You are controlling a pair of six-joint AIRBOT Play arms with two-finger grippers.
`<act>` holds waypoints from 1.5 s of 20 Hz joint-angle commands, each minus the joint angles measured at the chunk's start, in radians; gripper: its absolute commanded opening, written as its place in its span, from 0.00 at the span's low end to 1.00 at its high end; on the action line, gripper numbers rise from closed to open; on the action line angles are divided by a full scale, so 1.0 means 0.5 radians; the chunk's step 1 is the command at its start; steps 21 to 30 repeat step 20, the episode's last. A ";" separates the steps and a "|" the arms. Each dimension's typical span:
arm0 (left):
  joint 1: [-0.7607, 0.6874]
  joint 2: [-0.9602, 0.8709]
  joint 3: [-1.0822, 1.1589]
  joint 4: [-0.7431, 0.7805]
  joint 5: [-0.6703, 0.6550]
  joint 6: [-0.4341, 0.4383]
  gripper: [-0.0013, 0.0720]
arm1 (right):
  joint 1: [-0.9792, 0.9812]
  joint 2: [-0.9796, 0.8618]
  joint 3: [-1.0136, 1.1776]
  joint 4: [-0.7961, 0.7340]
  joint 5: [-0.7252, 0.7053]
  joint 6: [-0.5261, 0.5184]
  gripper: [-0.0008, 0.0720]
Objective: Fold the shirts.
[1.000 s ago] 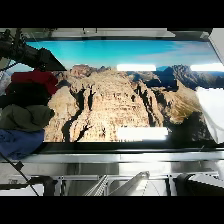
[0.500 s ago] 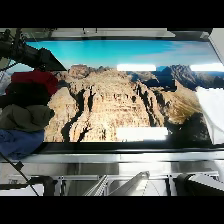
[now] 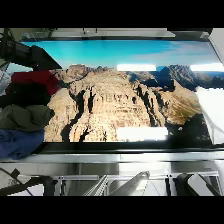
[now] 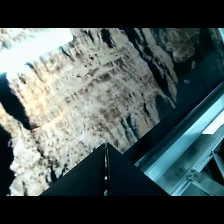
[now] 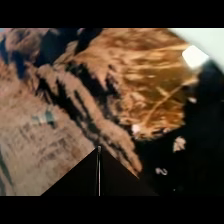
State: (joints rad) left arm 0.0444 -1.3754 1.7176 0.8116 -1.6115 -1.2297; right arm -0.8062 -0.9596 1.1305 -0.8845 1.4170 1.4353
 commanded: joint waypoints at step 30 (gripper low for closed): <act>-0.262 1.099 -1.537 0.000 0.340 -0.019 0.04 | 1.616 0.587 -0.590 0.029 -0.471 0.032 0.03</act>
